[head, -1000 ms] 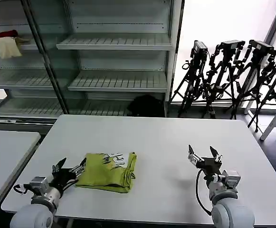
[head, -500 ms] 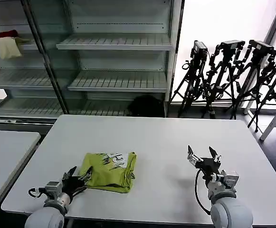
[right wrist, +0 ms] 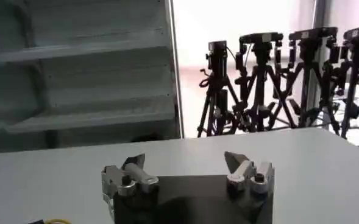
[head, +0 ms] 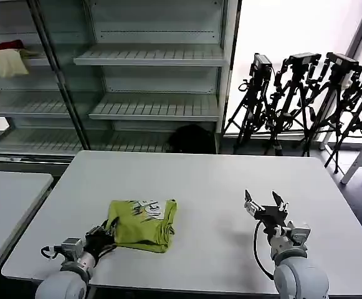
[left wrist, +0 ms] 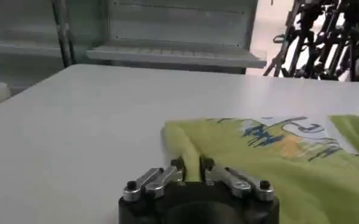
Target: Fold and organize the clothes.
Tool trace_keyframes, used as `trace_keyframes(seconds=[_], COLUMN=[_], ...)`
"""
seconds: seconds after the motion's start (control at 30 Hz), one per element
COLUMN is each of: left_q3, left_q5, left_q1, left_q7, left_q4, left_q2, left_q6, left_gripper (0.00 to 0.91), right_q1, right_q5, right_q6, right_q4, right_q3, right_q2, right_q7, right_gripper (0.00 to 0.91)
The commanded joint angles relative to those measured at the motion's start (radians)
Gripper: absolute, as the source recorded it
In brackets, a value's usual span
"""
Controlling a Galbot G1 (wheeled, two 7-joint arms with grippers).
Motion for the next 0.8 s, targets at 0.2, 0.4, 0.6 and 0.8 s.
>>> trace_keyframes(seconds=[0.2,0.4,0.6,0.8], left_q3=[-0.181,-0.382,-0.483,-0.39], left_q5=[0.222,0.31,0.452,0.706], left_q1=[0.002,-0.019,-0.044,-0.055], left_q7=[0.092,0.153,0.191,0.224], left_q4=[-0.069,0.011,0.032,-0.105], left_q2=[0.074,0.243,0.37,0.382], left_q6=[-0.169,-0.23,-0.289,-0.344], left_gripper=[0.0,0.0,0.0,0.0], right_q1=[-0.001,-0.013,-0.031,-0.057], right_q5=[0.003,0.006,0.019,0.025], right_q6=[0.002,0.016,0.02,0.031], right_q4=[-0.004,-0.011,-0.015,-0.014], right_q3=[0.015,0.025,0.032,0.052], right_q2=[-0.003,-0.007,-0.01,-0.013], right_q7=[-0.003,-0.01,-0.011,-0.017], right_gripper=[0.907,0.907,0.907,0.907])
